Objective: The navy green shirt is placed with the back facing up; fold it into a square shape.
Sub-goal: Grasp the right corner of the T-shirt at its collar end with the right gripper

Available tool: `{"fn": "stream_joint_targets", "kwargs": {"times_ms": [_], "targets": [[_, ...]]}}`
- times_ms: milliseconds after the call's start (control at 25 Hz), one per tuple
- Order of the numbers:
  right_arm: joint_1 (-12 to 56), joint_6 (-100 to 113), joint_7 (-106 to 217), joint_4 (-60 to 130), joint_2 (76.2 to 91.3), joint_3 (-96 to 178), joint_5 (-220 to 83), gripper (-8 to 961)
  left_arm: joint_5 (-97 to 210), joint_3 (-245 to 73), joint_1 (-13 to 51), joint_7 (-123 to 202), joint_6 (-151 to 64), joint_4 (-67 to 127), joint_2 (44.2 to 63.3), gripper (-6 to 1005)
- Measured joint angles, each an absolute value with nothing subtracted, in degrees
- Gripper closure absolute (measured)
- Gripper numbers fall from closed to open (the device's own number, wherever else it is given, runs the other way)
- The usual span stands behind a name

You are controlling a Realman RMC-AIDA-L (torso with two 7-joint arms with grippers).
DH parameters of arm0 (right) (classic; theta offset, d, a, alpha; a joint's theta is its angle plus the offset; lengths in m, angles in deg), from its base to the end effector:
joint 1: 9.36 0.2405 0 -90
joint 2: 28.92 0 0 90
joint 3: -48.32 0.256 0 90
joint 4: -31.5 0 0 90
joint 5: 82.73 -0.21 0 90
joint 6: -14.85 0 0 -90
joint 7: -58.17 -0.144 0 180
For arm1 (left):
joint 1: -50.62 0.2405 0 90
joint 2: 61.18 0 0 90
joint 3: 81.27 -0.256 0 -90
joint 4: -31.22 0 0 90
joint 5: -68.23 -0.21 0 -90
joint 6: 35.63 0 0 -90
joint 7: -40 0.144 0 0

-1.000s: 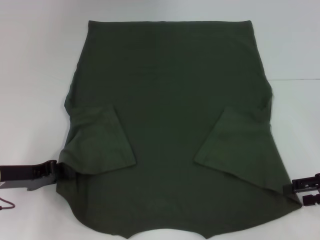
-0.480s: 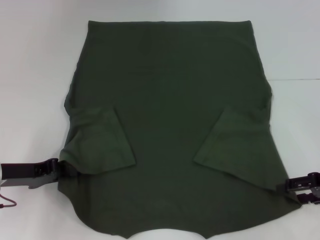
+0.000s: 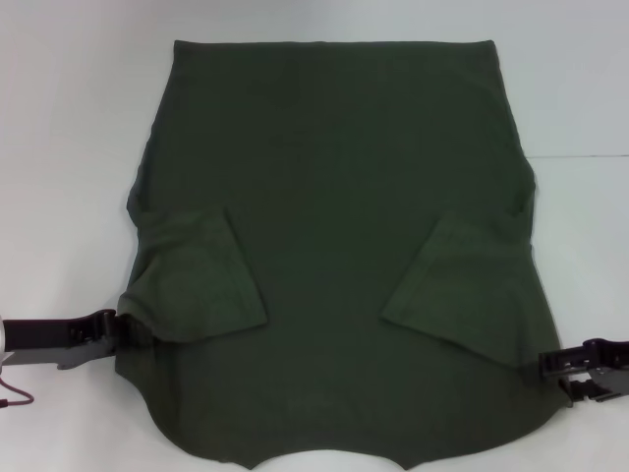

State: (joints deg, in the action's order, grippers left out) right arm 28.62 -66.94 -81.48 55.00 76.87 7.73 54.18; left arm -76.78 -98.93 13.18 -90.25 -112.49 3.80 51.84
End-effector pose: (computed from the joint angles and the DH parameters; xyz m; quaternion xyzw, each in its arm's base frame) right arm 0.3278 0.3468 0.0385 -0.7227 0.6839 0.0473 0.0877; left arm -0.3301 0.3530 0.0216 -0.7119 -0.6687 -0.1569 0.1466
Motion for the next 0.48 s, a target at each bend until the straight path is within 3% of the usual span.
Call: {"fn": "stream_joint_targets", "kwargs": {"times_ms": [480], "targets": [[29.10,-67.13,-81.49,55.57,76.33,8.33,53.83,56,-76.70,-98.84,12.64,-90.25,-112.44,3.80,51.93,962]]}}
